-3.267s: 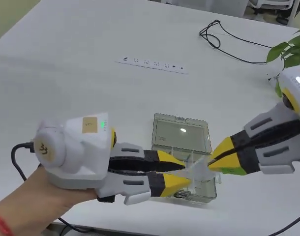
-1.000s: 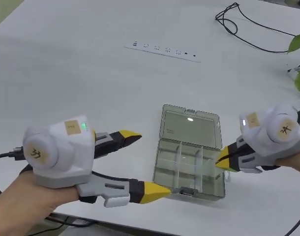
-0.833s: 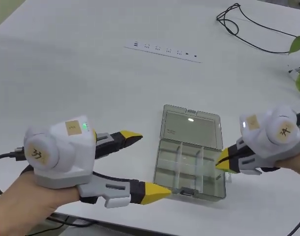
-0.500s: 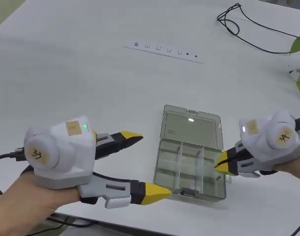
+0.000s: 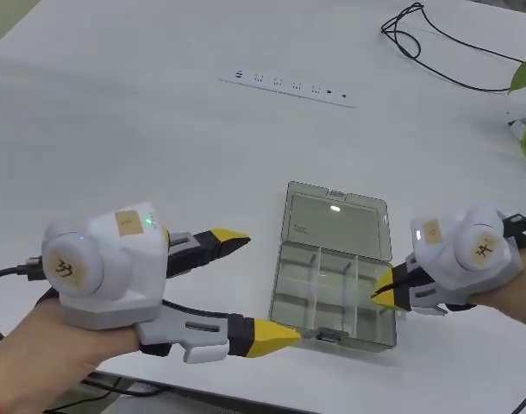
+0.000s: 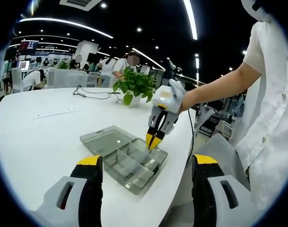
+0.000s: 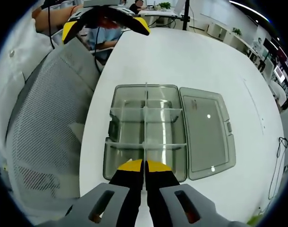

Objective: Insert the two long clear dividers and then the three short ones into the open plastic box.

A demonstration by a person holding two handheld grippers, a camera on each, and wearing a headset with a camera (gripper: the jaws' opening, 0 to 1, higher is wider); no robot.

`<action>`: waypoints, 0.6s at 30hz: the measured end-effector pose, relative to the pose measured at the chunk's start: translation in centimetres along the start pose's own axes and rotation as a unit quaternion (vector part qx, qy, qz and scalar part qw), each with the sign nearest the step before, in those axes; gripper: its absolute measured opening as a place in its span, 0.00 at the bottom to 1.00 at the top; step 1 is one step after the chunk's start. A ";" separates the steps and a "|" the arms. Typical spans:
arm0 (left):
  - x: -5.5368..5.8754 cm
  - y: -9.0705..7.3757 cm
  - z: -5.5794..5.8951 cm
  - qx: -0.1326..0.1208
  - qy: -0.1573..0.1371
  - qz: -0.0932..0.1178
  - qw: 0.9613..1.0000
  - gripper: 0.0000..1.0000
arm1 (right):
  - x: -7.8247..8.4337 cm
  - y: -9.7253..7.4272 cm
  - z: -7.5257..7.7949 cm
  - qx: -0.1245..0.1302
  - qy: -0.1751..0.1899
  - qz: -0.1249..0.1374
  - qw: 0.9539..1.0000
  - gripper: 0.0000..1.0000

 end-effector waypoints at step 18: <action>0.2 0.1 0.0 0.003 0.002 -0.005 1.000 0.78 | 0.5 0.6 0.2 0.011 -0.004 -0.020 1.000 0.08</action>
Point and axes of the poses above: the centre of the closed fingertips' face, and the gripper's own axes: y roughly forward along the fingers, z roughly to its right, x roughly out of its underside, the point moved 2 cm from there along -y, roughly backward along the fingers, and after that the axes turned 3 degrees about -x, right-handed, at the moved point
